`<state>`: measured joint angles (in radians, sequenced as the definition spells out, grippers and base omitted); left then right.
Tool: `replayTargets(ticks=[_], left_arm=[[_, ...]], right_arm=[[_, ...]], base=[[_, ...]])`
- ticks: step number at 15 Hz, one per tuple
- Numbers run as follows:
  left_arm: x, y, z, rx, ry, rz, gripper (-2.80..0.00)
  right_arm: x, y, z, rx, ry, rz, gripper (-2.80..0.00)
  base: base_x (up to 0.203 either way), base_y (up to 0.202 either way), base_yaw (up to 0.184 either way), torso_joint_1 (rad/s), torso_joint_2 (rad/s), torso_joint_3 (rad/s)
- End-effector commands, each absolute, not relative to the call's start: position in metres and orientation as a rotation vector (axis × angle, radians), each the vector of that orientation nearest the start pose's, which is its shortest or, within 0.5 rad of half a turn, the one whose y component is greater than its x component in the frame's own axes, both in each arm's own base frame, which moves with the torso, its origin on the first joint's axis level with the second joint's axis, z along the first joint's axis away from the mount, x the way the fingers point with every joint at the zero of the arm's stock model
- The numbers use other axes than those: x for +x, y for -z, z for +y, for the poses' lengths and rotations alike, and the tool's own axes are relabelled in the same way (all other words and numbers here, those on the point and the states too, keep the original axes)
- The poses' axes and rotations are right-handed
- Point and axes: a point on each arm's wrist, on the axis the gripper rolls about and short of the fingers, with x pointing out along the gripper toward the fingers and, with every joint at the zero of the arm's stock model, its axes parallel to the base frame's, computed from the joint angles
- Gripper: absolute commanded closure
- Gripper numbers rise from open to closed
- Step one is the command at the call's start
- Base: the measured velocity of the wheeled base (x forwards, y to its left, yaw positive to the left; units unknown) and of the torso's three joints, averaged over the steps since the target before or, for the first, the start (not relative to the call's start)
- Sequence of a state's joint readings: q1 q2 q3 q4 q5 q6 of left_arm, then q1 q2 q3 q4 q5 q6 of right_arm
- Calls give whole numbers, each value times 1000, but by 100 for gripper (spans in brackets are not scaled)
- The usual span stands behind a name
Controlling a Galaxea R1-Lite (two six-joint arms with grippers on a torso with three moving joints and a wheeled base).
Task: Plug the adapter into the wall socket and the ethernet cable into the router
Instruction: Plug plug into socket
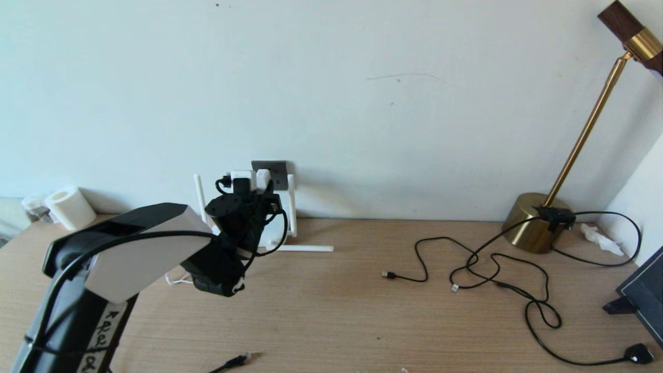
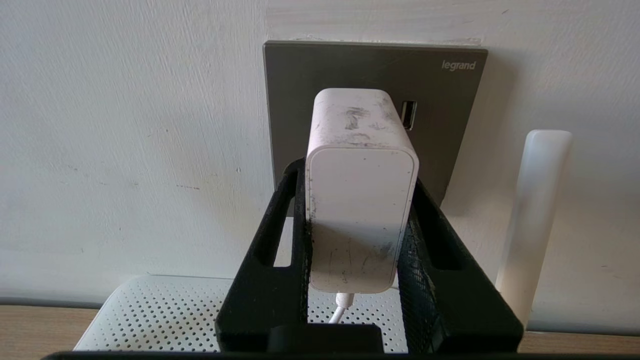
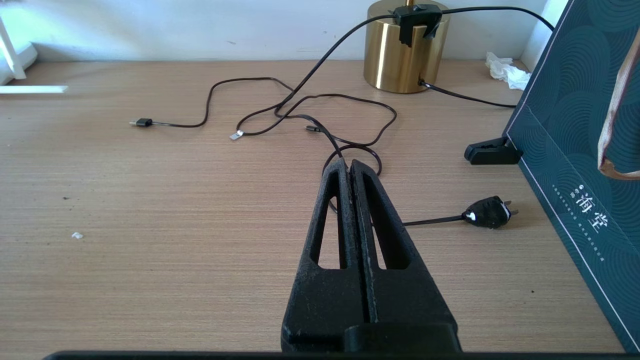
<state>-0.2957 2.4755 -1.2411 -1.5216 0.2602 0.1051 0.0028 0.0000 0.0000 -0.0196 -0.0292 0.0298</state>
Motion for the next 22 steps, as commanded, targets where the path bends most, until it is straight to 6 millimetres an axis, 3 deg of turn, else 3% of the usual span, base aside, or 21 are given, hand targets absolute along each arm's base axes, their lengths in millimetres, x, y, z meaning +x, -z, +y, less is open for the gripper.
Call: replayTargets(ticks=[1, 22], left_arm=[[444, -75, -129, 24, 18, -285, 0], [456, -68, -120, 26, -1, -300, 0]], right_arm=[[-23, -78, -1, 31, 26, -20, 0], [-23, -78, -1, 31, 26, -20, 0]], base=[[0, 0, 0, 0, 0, 0], [0, 0, 0, 0, 0, 0]])
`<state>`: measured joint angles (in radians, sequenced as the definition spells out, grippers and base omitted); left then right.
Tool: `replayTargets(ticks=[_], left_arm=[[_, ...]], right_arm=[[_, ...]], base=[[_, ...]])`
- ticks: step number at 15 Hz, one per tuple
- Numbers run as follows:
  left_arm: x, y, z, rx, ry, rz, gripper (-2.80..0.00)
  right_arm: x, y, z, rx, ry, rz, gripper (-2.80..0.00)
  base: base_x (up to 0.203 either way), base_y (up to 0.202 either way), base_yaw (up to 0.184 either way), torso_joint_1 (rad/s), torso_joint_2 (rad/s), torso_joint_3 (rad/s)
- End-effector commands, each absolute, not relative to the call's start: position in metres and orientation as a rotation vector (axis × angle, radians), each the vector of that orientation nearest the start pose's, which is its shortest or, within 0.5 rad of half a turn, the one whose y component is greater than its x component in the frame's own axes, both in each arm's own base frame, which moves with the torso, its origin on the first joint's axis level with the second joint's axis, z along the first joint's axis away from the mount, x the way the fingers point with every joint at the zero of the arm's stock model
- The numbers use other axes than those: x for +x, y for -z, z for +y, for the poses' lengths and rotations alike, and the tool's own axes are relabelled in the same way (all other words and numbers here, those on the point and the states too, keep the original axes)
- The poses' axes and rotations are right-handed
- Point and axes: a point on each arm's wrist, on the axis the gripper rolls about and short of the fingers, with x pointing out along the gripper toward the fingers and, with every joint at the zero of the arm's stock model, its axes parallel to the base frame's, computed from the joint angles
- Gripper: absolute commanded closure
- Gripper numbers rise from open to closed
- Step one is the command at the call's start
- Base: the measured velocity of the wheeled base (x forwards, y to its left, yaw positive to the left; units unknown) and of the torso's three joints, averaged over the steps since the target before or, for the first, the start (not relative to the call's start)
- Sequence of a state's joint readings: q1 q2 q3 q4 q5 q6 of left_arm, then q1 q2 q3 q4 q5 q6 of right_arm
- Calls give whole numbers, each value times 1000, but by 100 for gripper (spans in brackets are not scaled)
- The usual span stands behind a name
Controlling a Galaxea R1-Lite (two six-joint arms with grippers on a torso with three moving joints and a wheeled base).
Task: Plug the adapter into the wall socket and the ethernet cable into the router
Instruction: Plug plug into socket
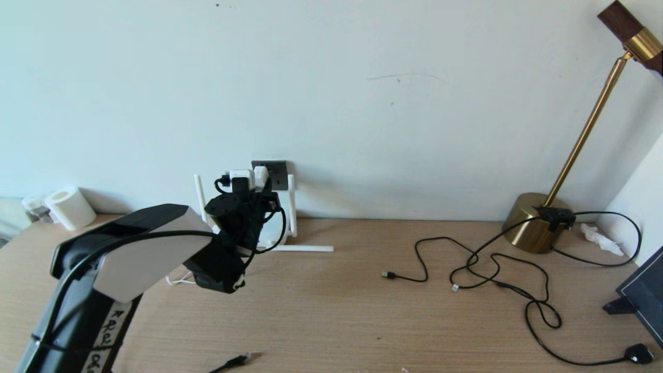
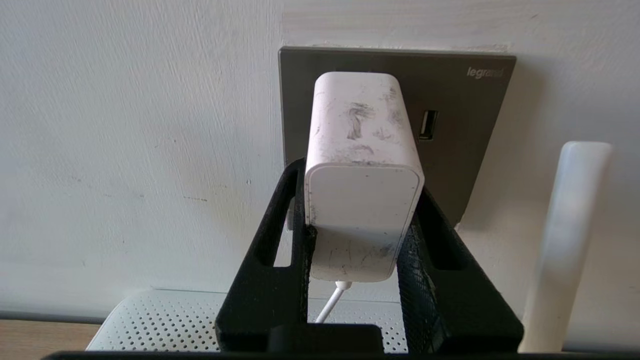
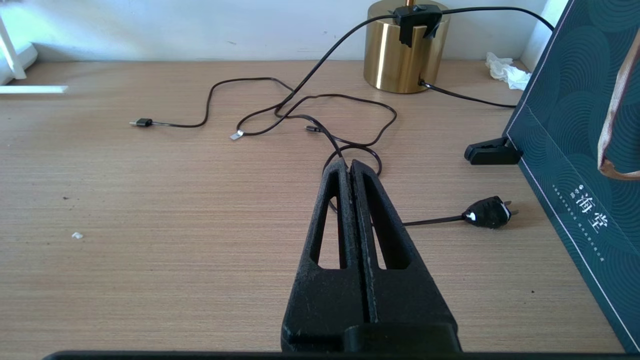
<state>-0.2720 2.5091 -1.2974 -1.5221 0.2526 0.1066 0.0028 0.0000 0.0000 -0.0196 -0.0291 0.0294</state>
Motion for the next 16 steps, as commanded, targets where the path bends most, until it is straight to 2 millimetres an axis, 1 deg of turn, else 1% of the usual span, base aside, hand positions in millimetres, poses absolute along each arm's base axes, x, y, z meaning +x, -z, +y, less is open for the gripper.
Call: replayTargets(ticks=[1, 7, 16], left_arm=[[456, -68, -121, 26, 1, -300, 0], [456, -66, -121, 27, 4, -296, 0], [454, -66, -129, 24, 18, -297, 0]], right_arm=[[-23, -78, -1, 31, 27, -19, 0], [-23, -78, -1, 31, 27, -20, 0], [-23, -78, -1, 31, 26, -20, 0]], base=[[0, 0, 0, 0, 0, 0], [0, 0, 0, 0, 0, 0], [0, 0, 0, 0, 0, 0]])
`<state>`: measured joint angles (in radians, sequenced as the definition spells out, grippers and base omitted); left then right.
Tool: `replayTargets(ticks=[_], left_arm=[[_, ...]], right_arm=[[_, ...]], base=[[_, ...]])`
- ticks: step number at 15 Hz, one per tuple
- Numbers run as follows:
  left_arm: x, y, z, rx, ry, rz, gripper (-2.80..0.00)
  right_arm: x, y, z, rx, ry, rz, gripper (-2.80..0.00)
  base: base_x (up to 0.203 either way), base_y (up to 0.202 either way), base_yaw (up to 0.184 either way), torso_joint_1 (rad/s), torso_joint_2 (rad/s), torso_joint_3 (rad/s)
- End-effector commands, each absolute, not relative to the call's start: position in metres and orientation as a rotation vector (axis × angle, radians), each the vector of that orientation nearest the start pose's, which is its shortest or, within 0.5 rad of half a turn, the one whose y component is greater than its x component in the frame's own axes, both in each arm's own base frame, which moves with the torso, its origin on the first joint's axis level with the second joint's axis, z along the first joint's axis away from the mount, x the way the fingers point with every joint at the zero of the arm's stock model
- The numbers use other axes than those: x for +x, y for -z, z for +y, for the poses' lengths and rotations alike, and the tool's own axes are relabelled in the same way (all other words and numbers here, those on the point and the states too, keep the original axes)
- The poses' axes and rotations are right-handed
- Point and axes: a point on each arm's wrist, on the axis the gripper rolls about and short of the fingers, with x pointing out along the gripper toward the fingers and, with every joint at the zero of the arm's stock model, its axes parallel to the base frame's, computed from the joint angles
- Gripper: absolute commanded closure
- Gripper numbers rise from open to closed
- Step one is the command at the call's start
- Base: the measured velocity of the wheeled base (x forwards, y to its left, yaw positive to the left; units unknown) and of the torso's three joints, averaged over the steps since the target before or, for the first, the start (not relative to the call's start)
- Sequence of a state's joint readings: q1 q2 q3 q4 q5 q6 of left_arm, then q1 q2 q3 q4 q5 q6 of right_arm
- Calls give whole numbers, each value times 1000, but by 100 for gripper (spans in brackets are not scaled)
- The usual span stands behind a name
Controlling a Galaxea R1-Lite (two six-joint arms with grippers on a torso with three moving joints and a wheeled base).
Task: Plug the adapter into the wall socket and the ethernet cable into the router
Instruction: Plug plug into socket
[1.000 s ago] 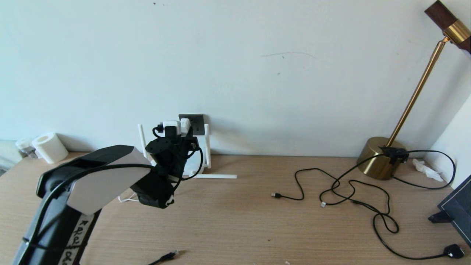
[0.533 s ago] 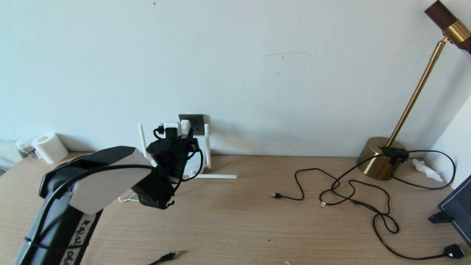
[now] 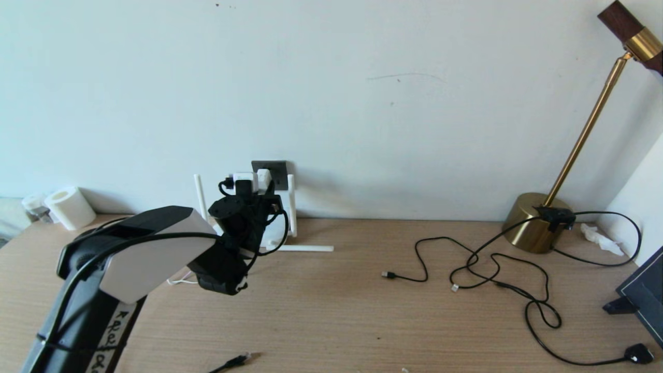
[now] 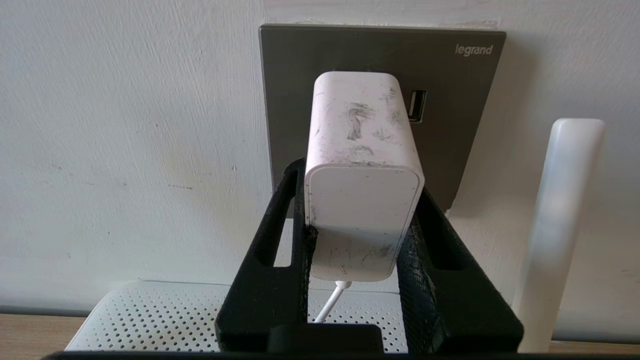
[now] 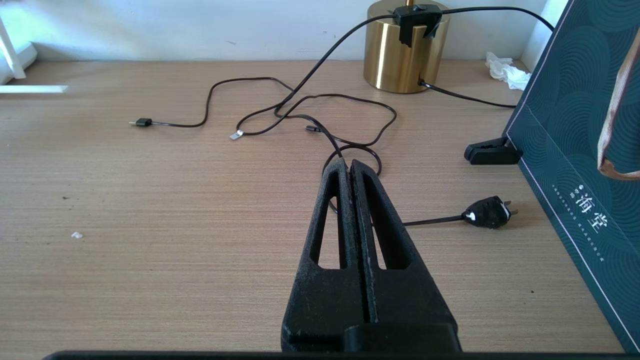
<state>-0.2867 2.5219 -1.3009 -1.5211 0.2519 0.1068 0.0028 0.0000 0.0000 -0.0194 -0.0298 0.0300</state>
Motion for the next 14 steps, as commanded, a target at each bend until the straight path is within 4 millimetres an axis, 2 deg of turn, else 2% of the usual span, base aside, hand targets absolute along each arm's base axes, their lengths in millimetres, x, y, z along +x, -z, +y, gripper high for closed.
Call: replayTargets(ticks=[1, 14], left_arm=[[454, -66, -129, 24, 18, -297, 0], [455, -63, -128, 27, 16, -293, 0]], right_arm=[[-23, -78, -1, 31, 27, -19, 0], [-23, -78, -1, 31, 26, -19, 0]], base=[[0, 0, 0, 0, 0, 0], [0, 0, 0, 0, 0, 0]])
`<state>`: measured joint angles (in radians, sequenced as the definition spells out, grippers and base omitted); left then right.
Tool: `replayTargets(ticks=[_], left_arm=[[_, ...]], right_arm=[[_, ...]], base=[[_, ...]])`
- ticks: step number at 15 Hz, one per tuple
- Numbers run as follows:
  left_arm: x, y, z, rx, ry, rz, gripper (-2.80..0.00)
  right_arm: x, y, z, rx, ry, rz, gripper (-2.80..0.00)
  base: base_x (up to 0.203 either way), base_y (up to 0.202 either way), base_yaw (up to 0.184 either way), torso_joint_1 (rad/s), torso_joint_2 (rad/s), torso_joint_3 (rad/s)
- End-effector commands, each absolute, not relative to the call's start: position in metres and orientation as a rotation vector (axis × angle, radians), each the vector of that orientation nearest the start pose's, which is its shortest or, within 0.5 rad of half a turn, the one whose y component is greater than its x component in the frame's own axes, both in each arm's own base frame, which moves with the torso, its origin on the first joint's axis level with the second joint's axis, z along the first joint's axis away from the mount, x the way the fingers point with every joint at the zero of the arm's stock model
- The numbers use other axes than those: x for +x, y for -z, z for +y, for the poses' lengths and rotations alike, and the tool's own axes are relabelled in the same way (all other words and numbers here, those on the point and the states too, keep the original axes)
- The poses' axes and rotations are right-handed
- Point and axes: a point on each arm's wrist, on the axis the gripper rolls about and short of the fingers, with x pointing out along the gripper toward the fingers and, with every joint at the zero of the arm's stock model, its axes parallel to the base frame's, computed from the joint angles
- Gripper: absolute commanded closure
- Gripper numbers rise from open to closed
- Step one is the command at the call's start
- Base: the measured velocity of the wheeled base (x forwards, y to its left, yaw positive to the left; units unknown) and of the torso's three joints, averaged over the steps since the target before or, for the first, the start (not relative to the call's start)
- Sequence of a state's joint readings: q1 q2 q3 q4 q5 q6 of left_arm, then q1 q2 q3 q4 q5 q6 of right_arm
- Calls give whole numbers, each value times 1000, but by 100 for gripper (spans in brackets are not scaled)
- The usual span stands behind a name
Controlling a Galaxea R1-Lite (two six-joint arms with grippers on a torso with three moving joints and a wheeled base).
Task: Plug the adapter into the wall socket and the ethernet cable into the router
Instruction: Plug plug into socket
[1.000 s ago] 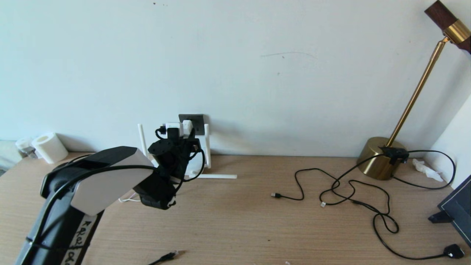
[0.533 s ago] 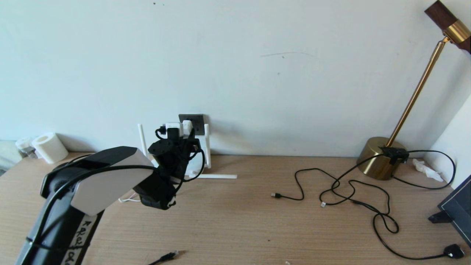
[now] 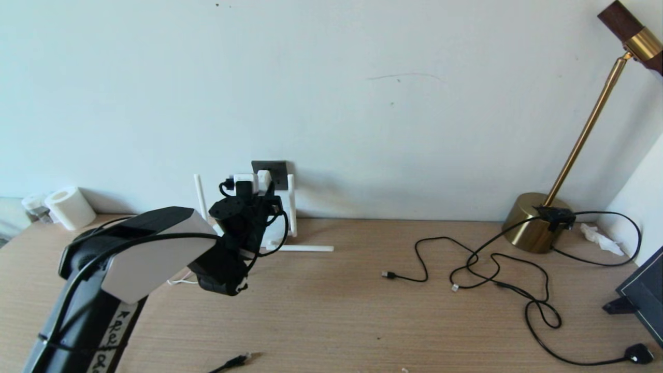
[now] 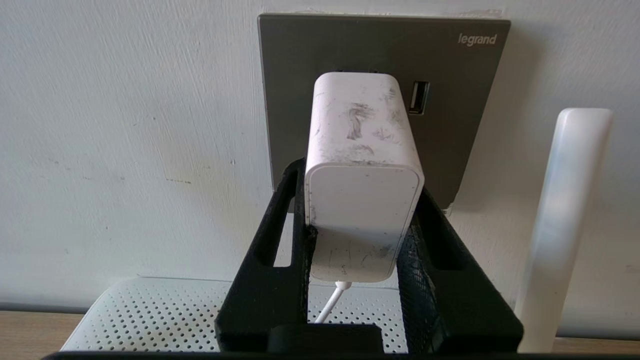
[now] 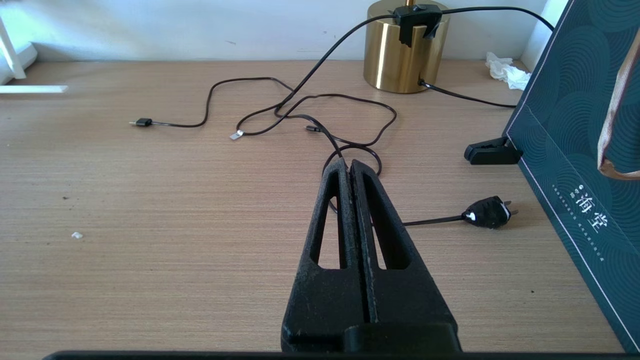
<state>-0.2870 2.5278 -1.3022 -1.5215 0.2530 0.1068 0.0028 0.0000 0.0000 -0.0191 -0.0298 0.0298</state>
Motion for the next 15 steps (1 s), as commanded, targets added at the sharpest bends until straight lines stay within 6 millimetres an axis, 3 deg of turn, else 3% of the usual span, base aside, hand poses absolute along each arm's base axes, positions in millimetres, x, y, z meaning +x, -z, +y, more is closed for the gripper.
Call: replayTargets(ticks=[1, 15], left_arm=[[455, -63, -128, 26, 16, -293, 0], [458, -67, -129, 22, 17, -312, 0]], right_arm=[[-23, -78, -1, 31, 27, -20, 0], [-23, -78, -1, 31, 26, -20, 0]], base=[[0, 0, 0, 0, 0, 0], [0, 0, 0, 0, 0, 0]])
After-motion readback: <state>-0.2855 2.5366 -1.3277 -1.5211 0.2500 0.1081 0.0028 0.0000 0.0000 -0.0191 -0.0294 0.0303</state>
